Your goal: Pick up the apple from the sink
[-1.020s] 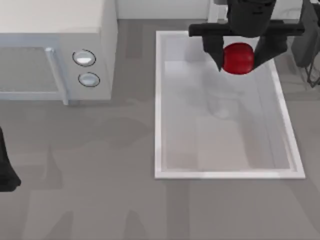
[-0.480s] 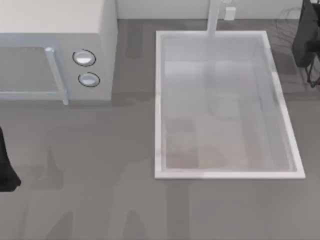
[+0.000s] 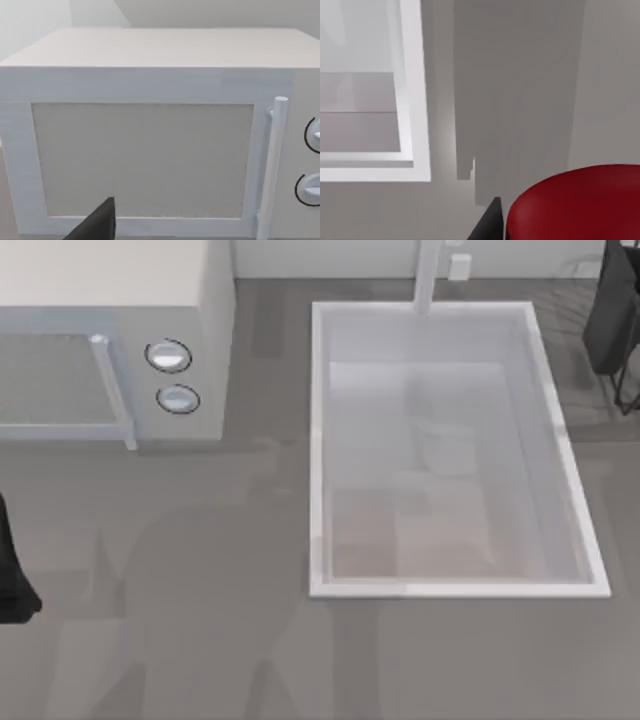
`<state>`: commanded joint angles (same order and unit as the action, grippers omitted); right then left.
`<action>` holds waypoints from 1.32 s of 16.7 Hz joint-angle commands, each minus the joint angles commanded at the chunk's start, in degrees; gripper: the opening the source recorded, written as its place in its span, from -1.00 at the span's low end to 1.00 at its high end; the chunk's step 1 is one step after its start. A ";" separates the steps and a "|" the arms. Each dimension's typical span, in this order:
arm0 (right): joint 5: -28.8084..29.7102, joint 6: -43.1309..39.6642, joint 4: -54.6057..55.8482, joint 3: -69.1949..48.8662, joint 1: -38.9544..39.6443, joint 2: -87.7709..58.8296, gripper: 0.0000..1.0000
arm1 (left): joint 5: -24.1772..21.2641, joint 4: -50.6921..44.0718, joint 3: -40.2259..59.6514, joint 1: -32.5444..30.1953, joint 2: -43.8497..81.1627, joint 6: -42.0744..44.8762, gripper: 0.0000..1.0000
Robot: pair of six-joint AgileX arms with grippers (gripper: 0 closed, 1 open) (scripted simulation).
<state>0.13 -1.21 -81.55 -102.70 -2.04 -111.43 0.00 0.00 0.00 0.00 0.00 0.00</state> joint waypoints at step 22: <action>-0.05 0.10 24.19 21.18 -0.01 -2.73 -0.10 | 0.00 0.00 0.00 0.00 0.00 0.00 1.00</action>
<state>0.08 -1.10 -57.36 -81.52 -2.05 -114.16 0.00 0.00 0.00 0.00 0.00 0.00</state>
